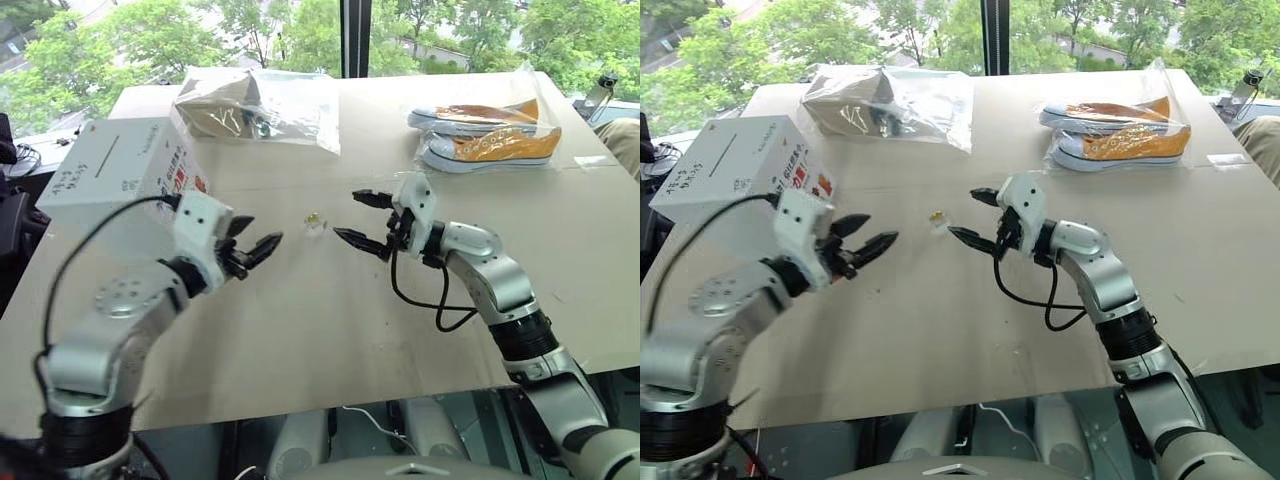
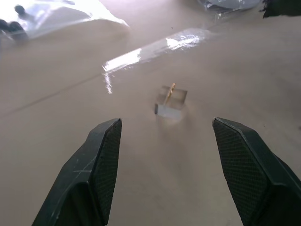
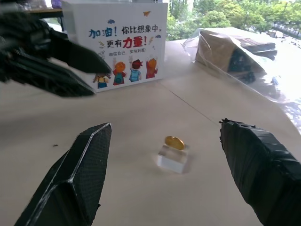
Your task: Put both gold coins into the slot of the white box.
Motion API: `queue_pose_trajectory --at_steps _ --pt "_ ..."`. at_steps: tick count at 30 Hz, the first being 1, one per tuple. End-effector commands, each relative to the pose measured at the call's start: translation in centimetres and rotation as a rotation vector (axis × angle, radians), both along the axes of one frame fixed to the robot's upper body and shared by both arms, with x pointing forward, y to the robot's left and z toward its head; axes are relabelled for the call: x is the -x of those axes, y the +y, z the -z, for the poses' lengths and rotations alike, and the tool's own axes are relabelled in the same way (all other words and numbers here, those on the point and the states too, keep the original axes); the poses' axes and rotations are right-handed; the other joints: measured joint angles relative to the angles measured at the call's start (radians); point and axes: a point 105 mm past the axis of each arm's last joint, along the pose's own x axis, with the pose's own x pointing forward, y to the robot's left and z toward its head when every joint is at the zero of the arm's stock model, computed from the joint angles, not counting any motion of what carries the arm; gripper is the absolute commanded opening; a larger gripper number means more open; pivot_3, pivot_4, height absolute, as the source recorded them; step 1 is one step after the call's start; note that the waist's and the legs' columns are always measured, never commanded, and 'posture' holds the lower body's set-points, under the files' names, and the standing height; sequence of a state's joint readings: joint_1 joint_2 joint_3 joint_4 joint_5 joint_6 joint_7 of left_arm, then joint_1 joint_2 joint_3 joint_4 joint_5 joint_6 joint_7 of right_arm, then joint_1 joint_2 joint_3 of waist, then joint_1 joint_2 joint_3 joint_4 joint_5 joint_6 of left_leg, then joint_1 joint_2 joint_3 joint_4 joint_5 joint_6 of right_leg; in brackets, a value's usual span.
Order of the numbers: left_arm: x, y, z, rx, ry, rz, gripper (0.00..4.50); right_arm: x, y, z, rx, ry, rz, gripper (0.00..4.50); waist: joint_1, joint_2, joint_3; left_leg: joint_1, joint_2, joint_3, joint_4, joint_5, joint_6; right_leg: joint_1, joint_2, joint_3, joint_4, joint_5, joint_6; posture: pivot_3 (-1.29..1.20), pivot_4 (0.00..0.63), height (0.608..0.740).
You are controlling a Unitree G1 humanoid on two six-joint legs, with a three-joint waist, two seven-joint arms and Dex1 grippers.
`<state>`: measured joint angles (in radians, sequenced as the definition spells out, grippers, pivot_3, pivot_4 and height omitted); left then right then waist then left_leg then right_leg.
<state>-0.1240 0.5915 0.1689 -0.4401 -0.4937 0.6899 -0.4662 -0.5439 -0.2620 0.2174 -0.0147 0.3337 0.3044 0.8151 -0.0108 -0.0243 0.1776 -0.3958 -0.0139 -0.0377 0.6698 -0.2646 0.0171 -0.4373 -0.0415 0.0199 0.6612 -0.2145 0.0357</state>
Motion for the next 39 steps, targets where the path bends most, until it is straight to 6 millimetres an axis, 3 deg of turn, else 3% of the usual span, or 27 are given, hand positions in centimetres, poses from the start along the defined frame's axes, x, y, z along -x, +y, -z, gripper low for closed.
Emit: queue_pose_trajectory --at_steps 1,4,7,12,16,19,25,39 --pt "-1.4 -0.6 -0.7 -0.015 -0.11 0.024 3.11 1.7 -1.0 -2.3 -0.074 -0.017 -0.074 3.97 0.003 0.0 0.0 0.0 0.0 -0.001 0.0 0.0 0.0 0.0 0.0 -0.001 0.0 0.0 0.0 0.0 0.15 0.74" --pt "-2.0 -0.8 0.4 -0.034 -0.11 0.046 3.11 1.7 -1.8 -2.3 -0.052 -0.027 -0.046 3.97 -0.002 0.0 0.0 0.0 0.0 -0.002 0.0 0.0 0.0 0.0 -0.001 -0.002 0.0 0.0 0.0 0.0 0.15 0.74" --pt "-0.9 -0.9 0.5 0.019 -0.111 0.095 3.11 0.7 -2.0 -1.9 0.0 -0.073 0.028 3.97 -0.011 0.0 0.0 0.0 0.001 0.0 0.0 0.0 0.0 0.0 -0.002 0.0 0.001 0.0 0.0 0.0 0.15 0.74" --pt "2.2 2.6 0.3 -0.005 -0.076 0.072 3.11 -3.2 1.3 -0.9 -0.027 -0.042 0.124 3.97 -0.037 0.0 0.0 0.001 0.005 0.003 -0.001 0.0 0.0 -0.002 0.001 0.003 0.001 0.001 -0.001 0.0 0.15 0.74" --pt "4.2 4.1 -0.6 -0.008 -0.059 0.066 3.11 -4.7 4.4 0.5 0.017 -0.031 0.112 3.97 -0.032 0.0 0.0 0.001 0.007 0.003 -0.001 0.0 0.0 -0.003 0.004 0.002 0.002 0.001 -0.002 0.0 0.15 0.74" --pt "5.6 4.5 -1.1 -0.016 -0.053 0.054 3.11 -5.2 6.0 1.6 0.05 -0.018 0.089 3.97 -0.027 0.0 0.0 0.0 0.006 0.003 -0.001 0.0 0.0 -0.003 0.004 0.002 0.001 0.001 -0.002 0.0 0.15 0.74" --pt "7.4 4.2 -0.7 -0.007 -0.03 0.021 3.11 -5.6 7.0 2.4 0.068 -0.023 0.056 3.97 -0.027 0.0 0.0 -0.001 0.004 0.002 -0.001 0.0 0.0 -0.002 0.0 0.002 -0.001 0.001 -0.002 0.0 0.15 0.74" --pt "7.5 4.0 -0.5 0.009 -0.031 -0.007 3.11 -5.7 10.4 3.9 0.099 0.041 0.078 3.97 -0.031 0.001 0.0 0.001 0.007 0.003 -0.001 0.0 0.0 -0.003 0.005 0.002 0.0 0.002 -0.004 0.0 0.15 0.74"
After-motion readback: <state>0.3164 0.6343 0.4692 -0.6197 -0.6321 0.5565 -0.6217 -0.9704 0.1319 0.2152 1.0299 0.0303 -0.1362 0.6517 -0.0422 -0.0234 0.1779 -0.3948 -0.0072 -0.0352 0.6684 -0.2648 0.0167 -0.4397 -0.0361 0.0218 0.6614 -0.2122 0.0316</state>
